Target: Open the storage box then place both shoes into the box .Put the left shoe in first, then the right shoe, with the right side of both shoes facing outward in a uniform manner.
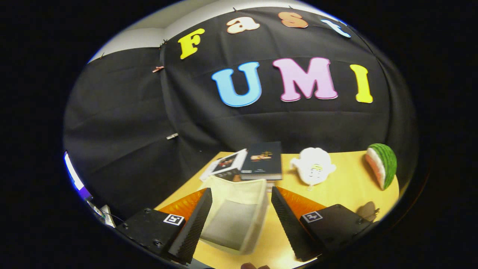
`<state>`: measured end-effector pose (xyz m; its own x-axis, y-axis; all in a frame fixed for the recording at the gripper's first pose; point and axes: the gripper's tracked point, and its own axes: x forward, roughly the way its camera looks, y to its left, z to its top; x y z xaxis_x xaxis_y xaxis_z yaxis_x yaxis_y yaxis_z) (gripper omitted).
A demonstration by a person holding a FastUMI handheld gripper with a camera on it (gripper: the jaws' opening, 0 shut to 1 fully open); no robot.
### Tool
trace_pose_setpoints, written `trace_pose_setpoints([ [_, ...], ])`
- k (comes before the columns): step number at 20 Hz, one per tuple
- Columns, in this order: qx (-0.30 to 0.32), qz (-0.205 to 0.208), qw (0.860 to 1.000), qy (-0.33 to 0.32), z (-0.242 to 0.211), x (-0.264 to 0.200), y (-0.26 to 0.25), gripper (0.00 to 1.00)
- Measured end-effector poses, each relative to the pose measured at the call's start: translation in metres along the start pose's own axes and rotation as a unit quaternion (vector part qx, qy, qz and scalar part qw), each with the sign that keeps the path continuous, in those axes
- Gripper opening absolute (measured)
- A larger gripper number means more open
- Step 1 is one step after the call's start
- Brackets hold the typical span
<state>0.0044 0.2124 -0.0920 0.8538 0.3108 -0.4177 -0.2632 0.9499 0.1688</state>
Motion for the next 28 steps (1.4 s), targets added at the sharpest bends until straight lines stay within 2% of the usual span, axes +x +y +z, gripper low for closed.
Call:
trace_pose_setpoints([
  [4, 0.019, -0.046, 0.998, 0.034, -0.042, -0.019, -0.089, 0.98],
  [9, 0.012, -0.077, 0.995, 0.069, -0.112, -0.024, -0.155, 0.98],
  [15, -0.007, -0.064, 0.993, 0.097, -0.178, -0.023, -0.178, 0.98],
  [20, -0.050, -0.103, 0.990, 0.084, -0.195, -0.020, -0.209, 0.98],
  [25, -0.015, -0.117, 0.989, 0.094, -0.204, 0.006, -0.221, 0.98],
  [26, -0.011, -0.113, 0.988, 0.102, -0.208, 0.011, -0.219, 0.94],
  [27, -0.011, -0.110, 0.988, 0.106, -0.210, 0.015, -0.218, 0.81],
  [28, -0.009, -0.107, 0.989, 0.105, -0.211, 0.017, -0.216, 0.77],
])
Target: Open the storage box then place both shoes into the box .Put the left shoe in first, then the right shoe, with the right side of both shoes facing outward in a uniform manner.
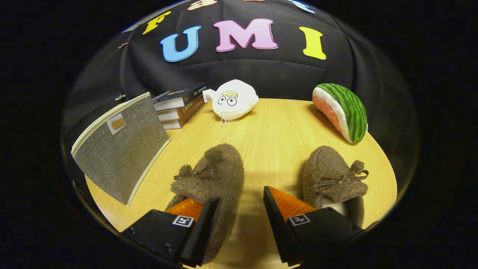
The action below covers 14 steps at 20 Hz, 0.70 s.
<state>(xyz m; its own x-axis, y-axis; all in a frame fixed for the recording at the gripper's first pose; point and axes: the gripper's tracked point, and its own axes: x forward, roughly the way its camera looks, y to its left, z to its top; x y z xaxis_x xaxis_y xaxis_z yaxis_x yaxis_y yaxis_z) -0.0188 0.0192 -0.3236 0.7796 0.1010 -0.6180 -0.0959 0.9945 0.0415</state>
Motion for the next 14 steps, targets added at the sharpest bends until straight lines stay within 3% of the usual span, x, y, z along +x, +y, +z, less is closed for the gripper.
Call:
trace_pose_setpoints([
  [4, 0.008, 0.004, 1.000, -0.011, 0.001, 0.006, 0.012, 0.38],
  [7, -0.018, -0.017, 0.999, -0.024, 0.004, 0.008, 0.009, 0.17],
  [11, -0.064, -0.028, 0.997, -0.027, 0.005, 0.008, 0.011, 0.06],
  [14, -0.063, -0.029, 0.997, -0.030, 0.011, 0.005, 0.018, 0.07],
])
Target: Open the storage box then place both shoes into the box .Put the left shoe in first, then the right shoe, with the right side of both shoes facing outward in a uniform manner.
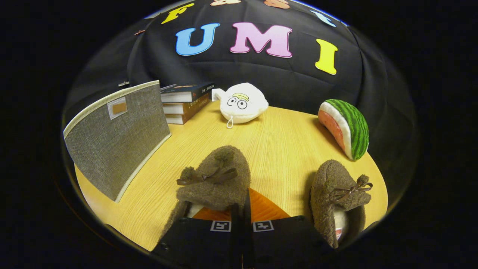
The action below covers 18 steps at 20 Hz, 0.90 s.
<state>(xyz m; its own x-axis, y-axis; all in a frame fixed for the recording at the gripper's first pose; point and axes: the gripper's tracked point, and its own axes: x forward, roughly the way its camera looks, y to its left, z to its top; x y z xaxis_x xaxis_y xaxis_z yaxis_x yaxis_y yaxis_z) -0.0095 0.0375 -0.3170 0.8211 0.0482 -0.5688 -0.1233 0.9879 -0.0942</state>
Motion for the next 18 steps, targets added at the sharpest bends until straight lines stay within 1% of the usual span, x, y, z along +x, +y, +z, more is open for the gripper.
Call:
trace_pose_setpoints([
  [2, 0.003, -0.004, 1.000, -0.007, 0.011, -0.005, 0.002, 0.06],
  [4, -0.015, -0.019, 0.999, -0.024, 0.025, -0.012, -0.002, 0.06],
  [5, -0.009, -0.019, 0.999, -0.033, 0.033, -0.016, -0.001, 0.06],
  [8, 0.043, 0.009, 0.998, -0.044, 0.054, -0.030, 0.009, 0.06],
  [11, 0.042, 0.012, 0.997, -0.067, 0.091, -0.049, 0.015, 0.06],
  [15, 0.064, 0.062, 0.990, -0.111, 0.159, -0.083, 0.063, 0.06],
  [18, 0.071, 0.096, 0.983, -0.136, 0.207, -0.102, 0.111, 0.06],
])
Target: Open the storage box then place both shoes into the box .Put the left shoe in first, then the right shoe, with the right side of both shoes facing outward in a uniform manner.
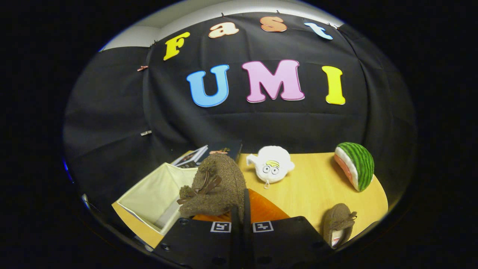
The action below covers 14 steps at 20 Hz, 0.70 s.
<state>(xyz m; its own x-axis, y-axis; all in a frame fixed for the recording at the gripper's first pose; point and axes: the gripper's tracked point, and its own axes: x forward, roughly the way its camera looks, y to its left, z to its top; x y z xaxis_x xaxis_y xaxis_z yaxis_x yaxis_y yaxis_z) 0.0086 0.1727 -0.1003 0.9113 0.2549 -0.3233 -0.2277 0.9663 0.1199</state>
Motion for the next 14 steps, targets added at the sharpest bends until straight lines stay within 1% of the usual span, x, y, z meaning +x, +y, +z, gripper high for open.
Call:
trace_pose_setpoints([
  [2, 0.022, 0.029, 0.999, -0.013, 0.023, 0.009, 0.042, 0.06],
  [4, 0.043, 0.052, 0.998, -0.013, 0.031, 0.022, 0.079, 0.06],
  [6, 0.047, 0.061, 0.997, -0.007, 0.032, 0.039, 0.108, 0.06],
  [7, 0.057, 0.066, 0.996, -0.002, 0.031, 0.046, 0.122, 0.06],
  [8, 0.081, 0.070, 0.994, 0.006, 0.027, 0.052, 0.134, 0.06],
  [10, 0.112, 0.059, 0.992, 0.016, 0.022, 0.071, 0.149, 0.06],
  [14, 0.131, 0.016, 0.991, 0.035, -0.006, 0.102, 0.159, 0.06],
])
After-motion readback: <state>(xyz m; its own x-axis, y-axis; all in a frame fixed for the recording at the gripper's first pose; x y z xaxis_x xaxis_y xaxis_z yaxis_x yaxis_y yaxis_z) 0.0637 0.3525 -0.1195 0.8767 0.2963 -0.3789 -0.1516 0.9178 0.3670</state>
